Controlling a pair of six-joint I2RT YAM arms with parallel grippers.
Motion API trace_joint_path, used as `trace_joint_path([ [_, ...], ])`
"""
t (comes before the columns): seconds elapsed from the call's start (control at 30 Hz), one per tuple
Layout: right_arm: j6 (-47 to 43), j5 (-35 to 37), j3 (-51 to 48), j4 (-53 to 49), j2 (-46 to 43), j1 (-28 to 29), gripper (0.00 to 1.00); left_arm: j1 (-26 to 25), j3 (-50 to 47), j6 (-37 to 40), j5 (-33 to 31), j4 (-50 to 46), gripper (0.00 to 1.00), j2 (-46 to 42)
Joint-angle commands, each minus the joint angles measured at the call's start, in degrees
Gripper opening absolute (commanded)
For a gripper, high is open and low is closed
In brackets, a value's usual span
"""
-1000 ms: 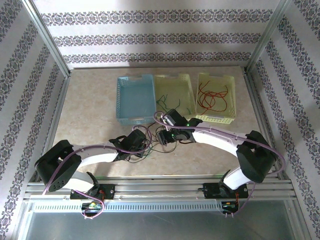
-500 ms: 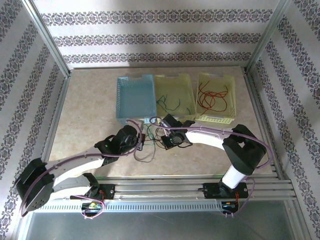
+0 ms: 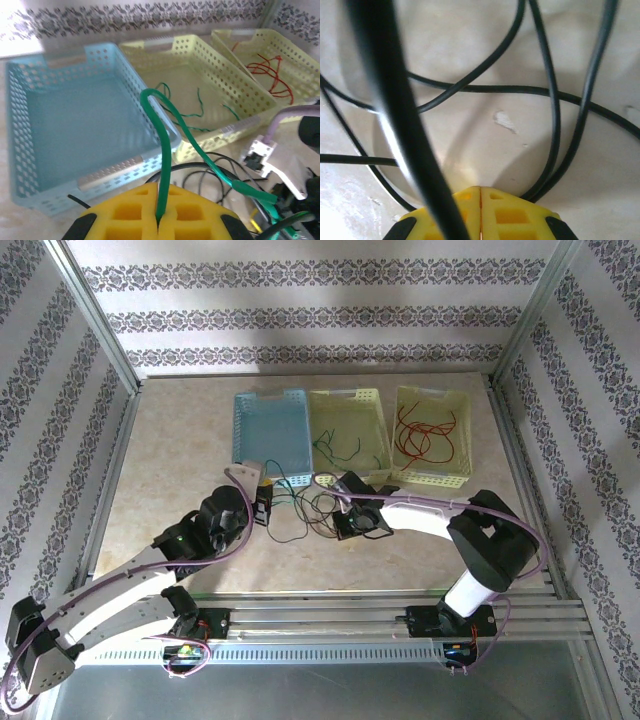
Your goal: Untangle the cables
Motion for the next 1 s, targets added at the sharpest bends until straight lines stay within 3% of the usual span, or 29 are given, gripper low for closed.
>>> trace_joint_path([
  [0.0,1.7,2.1,-3.0,-3.4,-1.5,-1.9,0.03,0.3,1.6,5.6,-3.9,-2.3,0.0,-1.1],
  [0.07,0.4,1.5,-3.9,-1.8,-5.1,-1.3,0.13,0.3,2.0,6.1,-2.8,-3.0,0.0,0.1],
  [0.13,-1.8,1.7,-4.5,0.3,-10.6,0.3,0.44,0.3,2.0,5.5,-0.4,-3.4,0.0,2.2],
  [0.2,-3.4,1.7,-4.6,1.6,-16.0,1.7,0.54,0.3,1.6,3.9,1.4,-3.0,0.0,4.0],
  [0.33,-6.0,-3.2,-4.2,4.0,-24.5,2.5,0.61,0.2,0.5,1.0,3.2,-0.7,0.0,6.2],
  [0.47,-7.3,-10.4,-3.1,5.5,-27.5,3.5,0.65,0.1,0.3,0.2,4.1,0.8,0.0,7.6],
  [0.7,-11.3,-16.9,3.0,2.7,-21.2,8.1,0.64,0.1,1.0,0.1,4.9,1.5,0.0,8.9],
  [0.83,-11.9,-12.5,5.4,0.9,-15.7,8.5,0.61,0.1,1.2,0.0,4.9,1.5,0.0,8.7],
  [0.87,-11.7,-11.3,5.4,1.1,-14.9,8.4,0.54,0.1,1.3,0.0,4.8,1.6,0.0,8.5],
  [0.93,-10.8,-8.3,5.5,0.6,-13.2,7.8,0.24,0.0,1.2,0.0,4.3,1.3,0.0,8.1],
  [0.97,-10.4,-7.2,5.3,0.6,-13.0,7.6,0.16,0.0,1.1,0.1,4.0,1.3,0.0,7.9],
])
